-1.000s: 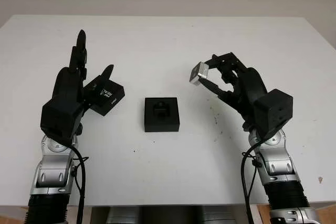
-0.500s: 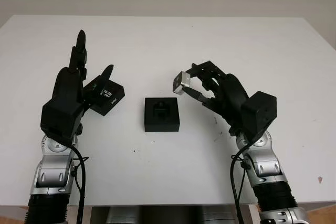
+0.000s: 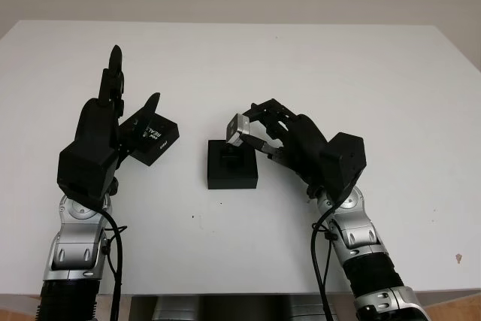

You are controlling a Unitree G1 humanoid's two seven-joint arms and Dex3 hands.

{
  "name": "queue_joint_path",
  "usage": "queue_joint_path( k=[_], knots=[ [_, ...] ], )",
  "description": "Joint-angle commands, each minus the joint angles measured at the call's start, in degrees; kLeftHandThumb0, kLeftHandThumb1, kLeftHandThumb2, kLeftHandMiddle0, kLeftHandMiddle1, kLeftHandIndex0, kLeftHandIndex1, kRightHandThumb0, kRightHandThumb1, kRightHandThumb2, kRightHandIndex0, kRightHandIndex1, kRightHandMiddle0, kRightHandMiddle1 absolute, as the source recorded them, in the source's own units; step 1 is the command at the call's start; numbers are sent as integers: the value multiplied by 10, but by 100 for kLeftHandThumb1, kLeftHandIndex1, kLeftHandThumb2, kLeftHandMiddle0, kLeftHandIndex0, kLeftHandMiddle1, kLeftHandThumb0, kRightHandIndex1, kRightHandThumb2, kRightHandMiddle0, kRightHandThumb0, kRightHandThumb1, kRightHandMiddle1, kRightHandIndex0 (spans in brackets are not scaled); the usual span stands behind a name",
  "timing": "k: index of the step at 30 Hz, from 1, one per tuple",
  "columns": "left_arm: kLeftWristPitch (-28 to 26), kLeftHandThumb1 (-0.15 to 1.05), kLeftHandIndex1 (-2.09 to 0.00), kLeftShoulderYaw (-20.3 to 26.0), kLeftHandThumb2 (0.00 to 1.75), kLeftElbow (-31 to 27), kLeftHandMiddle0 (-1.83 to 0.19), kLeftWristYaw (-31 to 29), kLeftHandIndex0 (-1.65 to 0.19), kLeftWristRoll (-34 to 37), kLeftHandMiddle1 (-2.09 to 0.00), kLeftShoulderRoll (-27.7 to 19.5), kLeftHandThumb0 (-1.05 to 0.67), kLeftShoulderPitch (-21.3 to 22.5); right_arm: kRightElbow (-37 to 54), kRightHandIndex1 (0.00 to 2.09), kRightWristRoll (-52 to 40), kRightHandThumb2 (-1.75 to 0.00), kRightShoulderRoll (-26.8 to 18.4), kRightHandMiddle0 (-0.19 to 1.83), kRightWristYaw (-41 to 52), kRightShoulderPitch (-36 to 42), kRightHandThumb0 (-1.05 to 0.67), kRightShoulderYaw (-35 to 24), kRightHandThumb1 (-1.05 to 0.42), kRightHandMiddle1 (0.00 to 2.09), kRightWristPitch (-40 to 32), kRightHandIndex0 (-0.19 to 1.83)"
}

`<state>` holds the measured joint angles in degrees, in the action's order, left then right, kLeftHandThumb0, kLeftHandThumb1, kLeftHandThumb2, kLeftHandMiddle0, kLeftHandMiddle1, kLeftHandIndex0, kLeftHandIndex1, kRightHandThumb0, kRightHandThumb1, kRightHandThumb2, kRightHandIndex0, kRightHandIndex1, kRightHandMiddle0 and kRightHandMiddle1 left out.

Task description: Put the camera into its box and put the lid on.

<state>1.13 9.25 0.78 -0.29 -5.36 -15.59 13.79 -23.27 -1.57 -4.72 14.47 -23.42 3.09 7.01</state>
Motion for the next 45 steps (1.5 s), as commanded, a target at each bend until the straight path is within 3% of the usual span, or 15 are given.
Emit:
queue_joint_path(
  k=[1,22,45],
  knots=[
    [-2,105,-5,1,41,-11,5,2,8,0,-5,-1,-73,-1,-12,4,-6,-14,6,41,6,-12,-48,-1,-105,189,12,15],
    [0,105,-5,0,40,-11,5,0,8,1,-5,0,-72,-2,-64,4,-7,-12,15,39,37,-10,-48,0,-105,188,45,12],
    [-6,105,-5,0,39,-18,4,0,8,-1,-5,-1,-73,-3,-132,5,49,-14,13,36,2,-21,-48,25,-105,188,94,13]
  ],
)
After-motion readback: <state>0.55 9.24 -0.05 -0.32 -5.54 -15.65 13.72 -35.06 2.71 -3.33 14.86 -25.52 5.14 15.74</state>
